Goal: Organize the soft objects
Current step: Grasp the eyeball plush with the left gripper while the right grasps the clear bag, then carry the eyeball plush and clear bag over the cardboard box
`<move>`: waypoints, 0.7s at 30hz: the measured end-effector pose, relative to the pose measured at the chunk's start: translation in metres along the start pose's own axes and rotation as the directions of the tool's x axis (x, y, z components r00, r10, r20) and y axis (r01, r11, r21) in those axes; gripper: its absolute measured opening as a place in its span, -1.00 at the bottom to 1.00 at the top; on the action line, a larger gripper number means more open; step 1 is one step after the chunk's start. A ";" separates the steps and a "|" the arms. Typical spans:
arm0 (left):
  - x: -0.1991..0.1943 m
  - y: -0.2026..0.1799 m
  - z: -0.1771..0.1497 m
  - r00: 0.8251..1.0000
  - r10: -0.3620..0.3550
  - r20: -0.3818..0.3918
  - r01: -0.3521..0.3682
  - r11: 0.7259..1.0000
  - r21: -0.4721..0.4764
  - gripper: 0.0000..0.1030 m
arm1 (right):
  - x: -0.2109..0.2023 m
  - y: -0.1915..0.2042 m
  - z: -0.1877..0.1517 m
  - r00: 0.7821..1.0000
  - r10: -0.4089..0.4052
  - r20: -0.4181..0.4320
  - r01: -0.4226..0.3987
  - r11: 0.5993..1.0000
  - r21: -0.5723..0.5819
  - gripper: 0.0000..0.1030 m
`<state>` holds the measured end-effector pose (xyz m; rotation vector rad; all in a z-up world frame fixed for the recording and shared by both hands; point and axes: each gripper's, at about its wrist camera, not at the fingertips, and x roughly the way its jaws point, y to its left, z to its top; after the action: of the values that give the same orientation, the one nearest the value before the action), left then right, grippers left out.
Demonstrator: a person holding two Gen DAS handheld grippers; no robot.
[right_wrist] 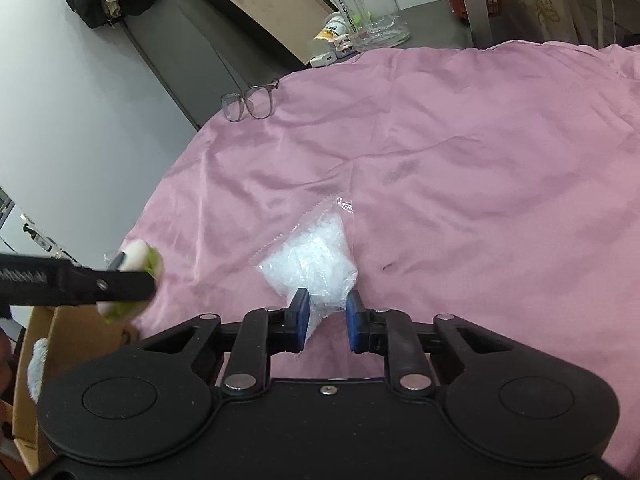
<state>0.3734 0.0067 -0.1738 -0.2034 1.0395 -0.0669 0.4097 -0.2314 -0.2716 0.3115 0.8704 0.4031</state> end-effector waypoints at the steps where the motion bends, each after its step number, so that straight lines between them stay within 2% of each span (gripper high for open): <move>1: -0.007 0.002 0.000 1.000 -0.004 0.005 0.004 1.000 -0.005 -0.21 | -0.004 0.002 -0.002 1.000 -0.007 0.005 0.007 1.000 -0.009 -0.65; 8: -0.049 0.011 -0.011 0.999 -0.028 0.016 0.029 1.000 -0.013 -0.21 | -0.038 0.018 -0.009 0.999 -0.022 0.048 0.024 0.999 -0.031 -0.66; 21: -0.116 0.045 -0.026 0.996 -0.051 0.069 0.052 0.999 -0.014 -0.21 | -0.087 0.076 -0.013 0.996 0.020 0.090 -0.012 0.996 -0.094 -0.66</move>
<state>0.2909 0.0649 -0.0972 -0.2453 0.9670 -0.0975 0.3328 -0.2033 -0.1886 0.2488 0.7583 0.4399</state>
